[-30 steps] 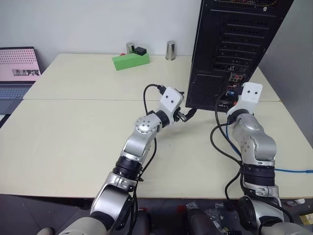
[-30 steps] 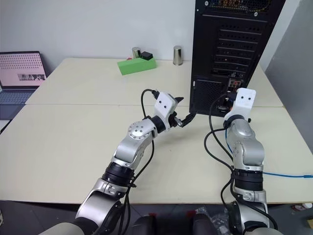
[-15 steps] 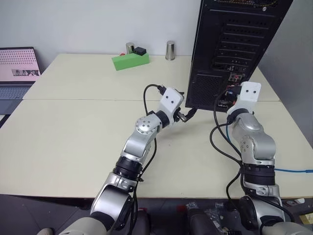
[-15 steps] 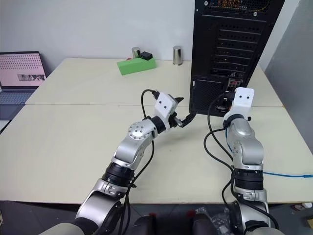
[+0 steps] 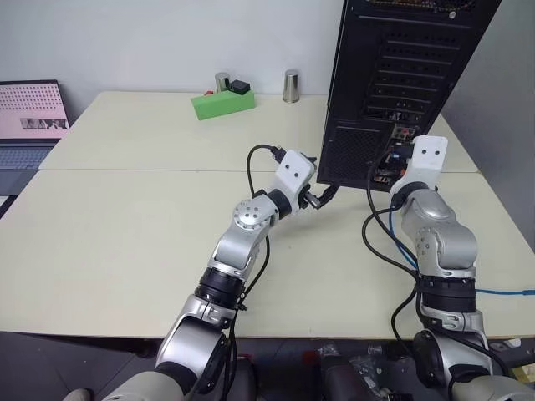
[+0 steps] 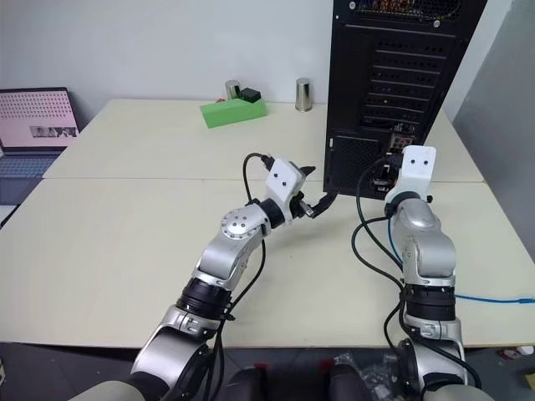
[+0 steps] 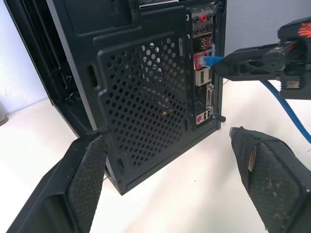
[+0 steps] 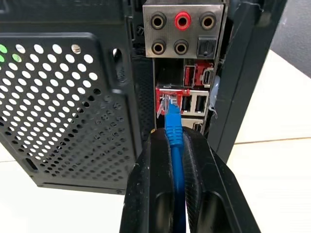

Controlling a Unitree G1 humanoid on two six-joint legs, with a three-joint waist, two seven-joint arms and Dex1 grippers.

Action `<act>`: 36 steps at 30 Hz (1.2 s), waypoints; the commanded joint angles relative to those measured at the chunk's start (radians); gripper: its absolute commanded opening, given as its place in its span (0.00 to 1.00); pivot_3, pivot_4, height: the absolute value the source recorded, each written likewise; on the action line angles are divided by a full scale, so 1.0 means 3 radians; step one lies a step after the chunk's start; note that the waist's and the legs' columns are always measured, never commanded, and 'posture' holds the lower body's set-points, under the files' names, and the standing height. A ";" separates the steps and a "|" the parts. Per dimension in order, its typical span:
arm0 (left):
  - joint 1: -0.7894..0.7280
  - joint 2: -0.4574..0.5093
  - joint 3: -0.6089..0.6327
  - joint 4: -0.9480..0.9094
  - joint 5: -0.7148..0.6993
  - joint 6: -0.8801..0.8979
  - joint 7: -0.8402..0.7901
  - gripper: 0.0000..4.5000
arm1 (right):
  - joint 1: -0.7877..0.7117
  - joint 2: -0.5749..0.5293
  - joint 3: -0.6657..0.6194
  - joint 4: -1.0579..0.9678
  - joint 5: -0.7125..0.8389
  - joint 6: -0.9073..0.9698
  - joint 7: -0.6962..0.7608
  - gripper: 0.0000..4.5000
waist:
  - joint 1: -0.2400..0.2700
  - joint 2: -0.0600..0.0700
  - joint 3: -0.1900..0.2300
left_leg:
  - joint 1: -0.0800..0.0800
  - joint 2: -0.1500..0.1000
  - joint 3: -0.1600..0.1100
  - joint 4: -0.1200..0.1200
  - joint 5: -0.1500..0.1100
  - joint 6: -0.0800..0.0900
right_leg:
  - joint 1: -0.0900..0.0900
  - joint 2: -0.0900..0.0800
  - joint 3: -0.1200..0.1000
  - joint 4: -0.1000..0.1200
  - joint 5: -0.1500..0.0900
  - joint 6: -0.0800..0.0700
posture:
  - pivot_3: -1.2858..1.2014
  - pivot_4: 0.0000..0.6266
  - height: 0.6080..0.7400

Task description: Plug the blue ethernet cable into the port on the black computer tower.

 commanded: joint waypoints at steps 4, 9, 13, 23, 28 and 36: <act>-0.0007 -0.0043 -0.0027 -0.0048 0.0019 -0.0089 0.0018 0.92 | -0.0136 -0.0062 -0.0018 -0.0151 -0.0052 -0.0024 0.0004 0.00 | 0.0000 0.0000 0.0000 | -0.0012 0.0000 0.0000 0.0001 0.0000 0.0000 | -0.0010 0.0000 -0.0001 0.0002 0.0000 0.0000 | 0.52 0.24 1.00; -0.0017 -0.0044 -0.0028 -0.0025 0.0027 -0.0107 0.0007 0.92 | -0.0171 0.0032 -0.0066 -0.0236 0.0012 0.0145 -0.0063 0.00 | 0.0000 0.0000 0.0000 | -0.0014 0.0000 0.0000 0.0001 0.0000 0.0000 | -0.0013 0.0000 -0.0001 0.0002 0.0000 0.0000 | 0.52 0.24 1.00; -0.0025 -0.0058 -0.0031 0.0002 0.0035 -0.0119 0.0011 0.92 | -0.0299 0.0072 -0.0139 -0.0256 0.0117 0.0377 -0.0066 0.00 | -0.0001 0.0000 0.0000 | -0.0015 0.0000 0.0000 0.0001 0.0000 -0.0001 | -0.0014 0.0000 -0.0001 0.0003 0.0000 -0.0001 | 0.52 0.24 1.00; -0.0024 -0.0103 -0.0046 0.0036 0.0061 -0.0138 0.0018 0.92 | -0.0663 0.0070 -0.0267 -0.0106 0.0190 0.0668 -0.0071 0.00 | -0.0058 0.0001 0.0000 | -0.0015 0.0000 0.0000 0.0001 0.0000 0.0000 | -0.0016 0.0000 0.0000 0.0006 0.0001 -0.0001 | 0.52 0.24 1.00; -0.0018 -0.0104 -0.0047 0.0028 0.0075 -0.0134 0.0024 0.92 | -0.0817 0.0138 -0.0314 -0.0012 0.0197 0.0670 -0.0169 0.00 | -0.0083 0.0001 0.0000 | -0.0014 0.0000 0.0001 0.0002 0.0001 0.0000 | -0.0016 0.0000 0.0001 0.0008 0.0003 0.0000 | 0.52 0.24 1.00; -0.0032 -0.0095 -0.0057 0.0036 0.0087 -0.0139 0.0026 0.92 | -0.1016 0.0212 -0.0386 0.0106 0.0229 0.0695 -0.0245 0.00 | -0.0104 0.0002 0.0001 | -0.0014 0.0000 0.0004 0.0004 0.0001 0.0000 | -0.0019 0.0000 0.0006 0.0012 0.0005 0.0001 | 0.52 0.24 1.00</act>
